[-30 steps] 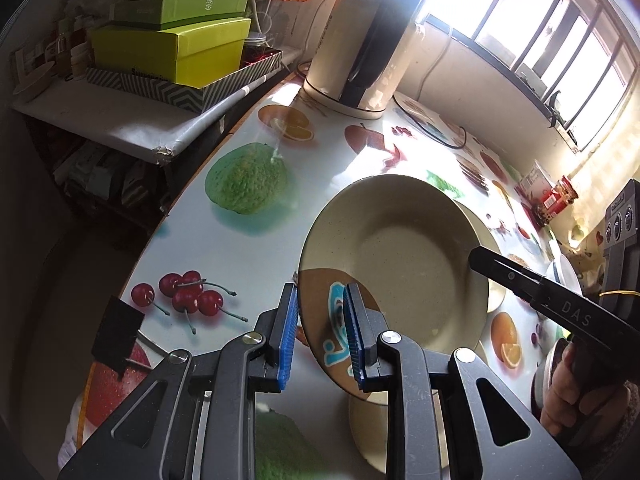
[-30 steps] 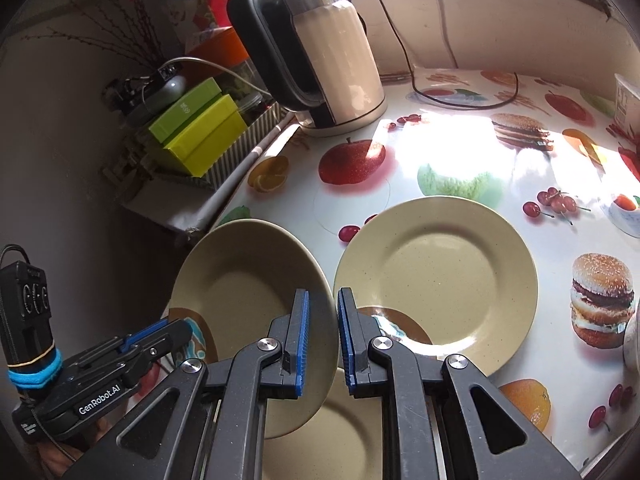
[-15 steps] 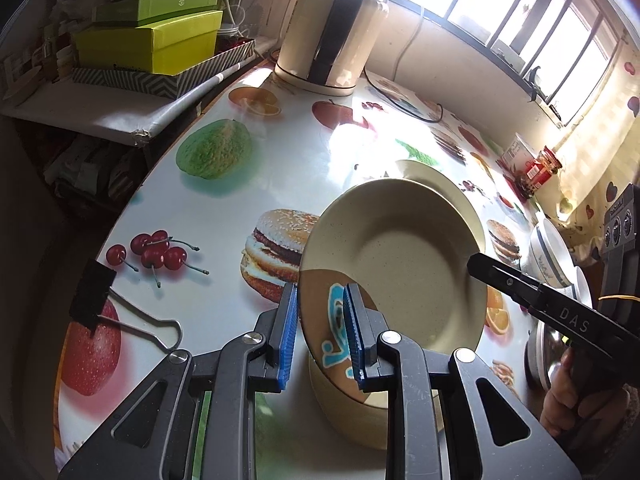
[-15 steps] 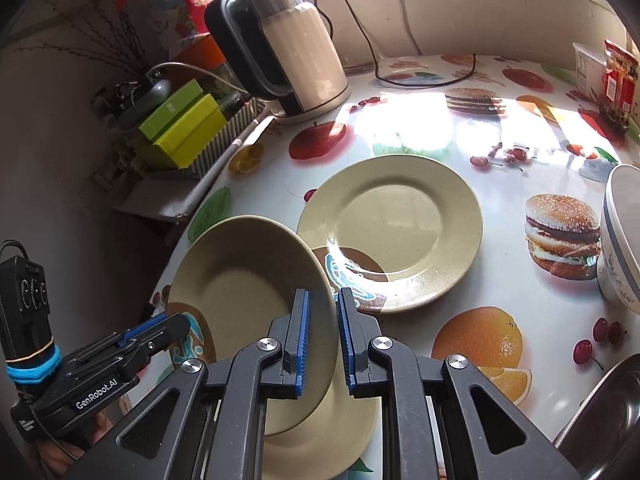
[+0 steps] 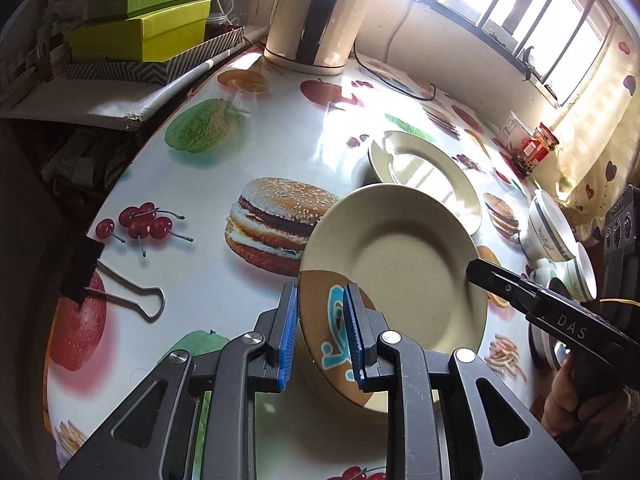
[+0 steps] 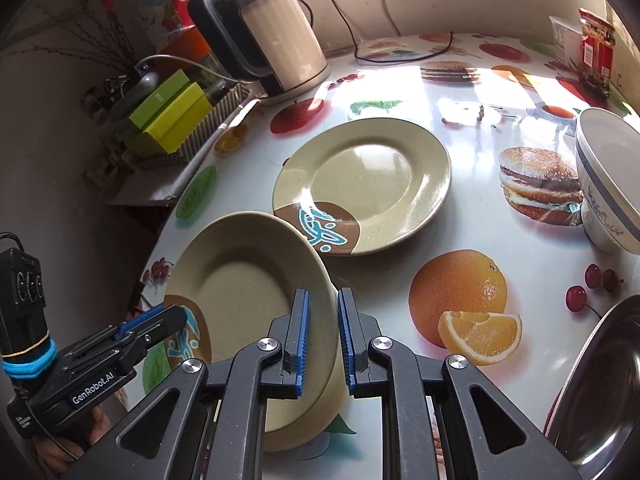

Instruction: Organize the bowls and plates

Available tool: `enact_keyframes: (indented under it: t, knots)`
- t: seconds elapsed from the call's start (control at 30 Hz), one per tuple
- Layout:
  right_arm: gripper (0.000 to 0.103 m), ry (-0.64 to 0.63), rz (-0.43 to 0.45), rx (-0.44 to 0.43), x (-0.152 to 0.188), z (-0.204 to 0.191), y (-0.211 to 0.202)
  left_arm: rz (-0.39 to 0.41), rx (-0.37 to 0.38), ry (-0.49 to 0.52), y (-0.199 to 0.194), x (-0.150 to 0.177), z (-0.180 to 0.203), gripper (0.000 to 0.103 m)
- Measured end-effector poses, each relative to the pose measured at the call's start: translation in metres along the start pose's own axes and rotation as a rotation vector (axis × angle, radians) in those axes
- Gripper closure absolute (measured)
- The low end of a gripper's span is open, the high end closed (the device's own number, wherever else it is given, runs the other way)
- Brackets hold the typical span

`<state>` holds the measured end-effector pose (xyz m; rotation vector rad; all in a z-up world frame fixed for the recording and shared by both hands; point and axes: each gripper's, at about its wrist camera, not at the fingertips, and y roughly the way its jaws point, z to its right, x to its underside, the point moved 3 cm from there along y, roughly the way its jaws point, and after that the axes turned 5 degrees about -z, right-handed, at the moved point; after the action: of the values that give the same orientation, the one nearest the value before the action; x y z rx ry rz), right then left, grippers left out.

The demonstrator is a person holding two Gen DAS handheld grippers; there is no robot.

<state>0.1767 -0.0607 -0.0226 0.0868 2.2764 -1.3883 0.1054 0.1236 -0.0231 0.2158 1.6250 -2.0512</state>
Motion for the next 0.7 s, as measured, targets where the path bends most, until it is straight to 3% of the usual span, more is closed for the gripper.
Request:
enact_keyframes:
  t: [0.7]
  knots:
    - [0.088,0.013,-0.027,0.018,0.016,0.005,0.005,-0.035,-0.030,0.019,0.007,0.007,0.005,0.079]
